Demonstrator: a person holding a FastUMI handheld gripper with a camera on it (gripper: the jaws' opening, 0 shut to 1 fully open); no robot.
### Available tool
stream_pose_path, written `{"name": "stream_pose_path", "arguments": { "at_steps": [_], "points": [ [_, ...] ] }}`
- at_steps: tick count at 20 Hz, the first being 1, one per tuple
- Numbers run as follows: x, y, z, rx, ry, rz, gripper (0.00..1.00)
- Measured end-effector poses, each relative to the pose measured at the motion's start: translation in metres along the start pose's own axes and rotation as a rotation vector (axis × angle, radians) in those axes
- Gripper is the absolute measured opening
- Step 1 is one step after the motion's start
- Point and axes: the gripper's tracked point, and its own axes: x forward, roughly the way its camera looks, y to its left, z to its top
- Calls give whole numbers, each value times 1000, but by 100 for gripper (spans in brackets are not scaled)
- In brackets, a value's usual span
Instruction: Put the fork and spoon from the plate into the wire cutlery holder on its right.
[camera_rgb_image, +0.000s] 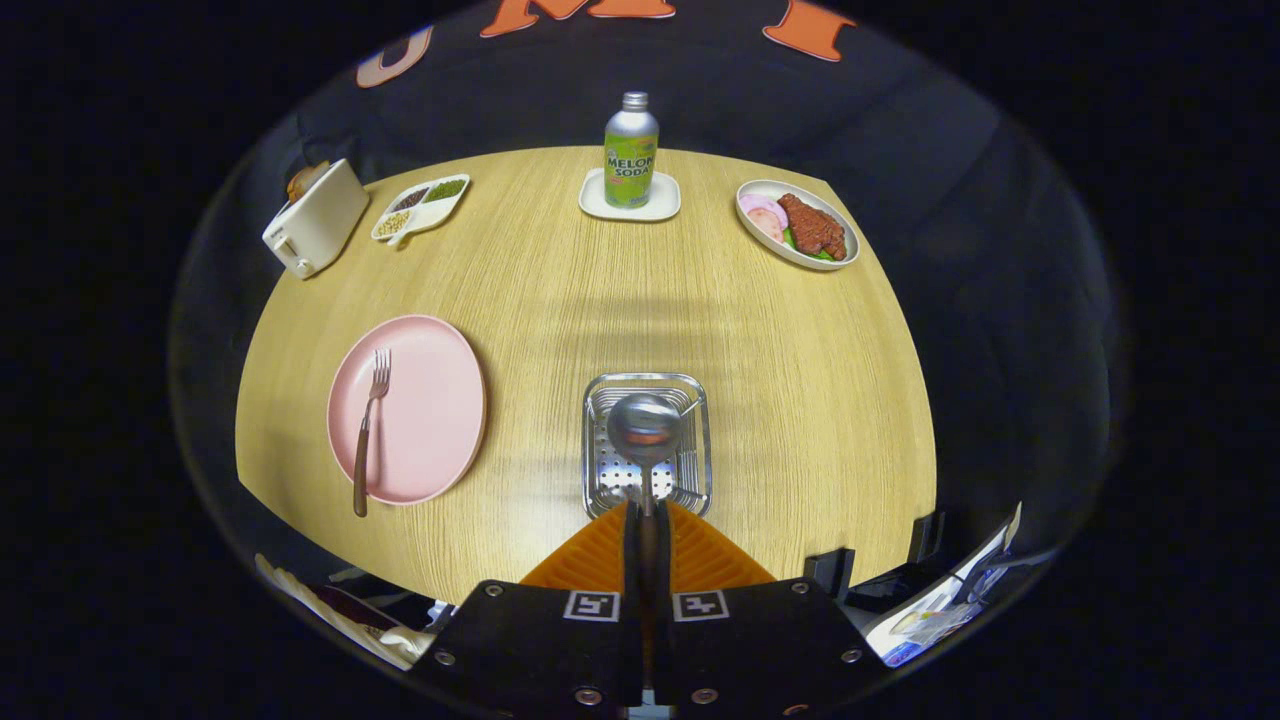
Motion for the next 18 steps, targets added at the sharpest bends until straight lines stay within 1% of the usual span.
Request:
{"name": "stream_pose_path", "arguments": {
  "at_steps": [3,6,14,18],
  "points": [
    [6,1,-5,-21,78,23,5],
    [10,-5,-5,-76,134,7,5],
    [27,0,3,-86,195,18,5],
    [24,3,8,-74,172,29,9]
  ]
}}
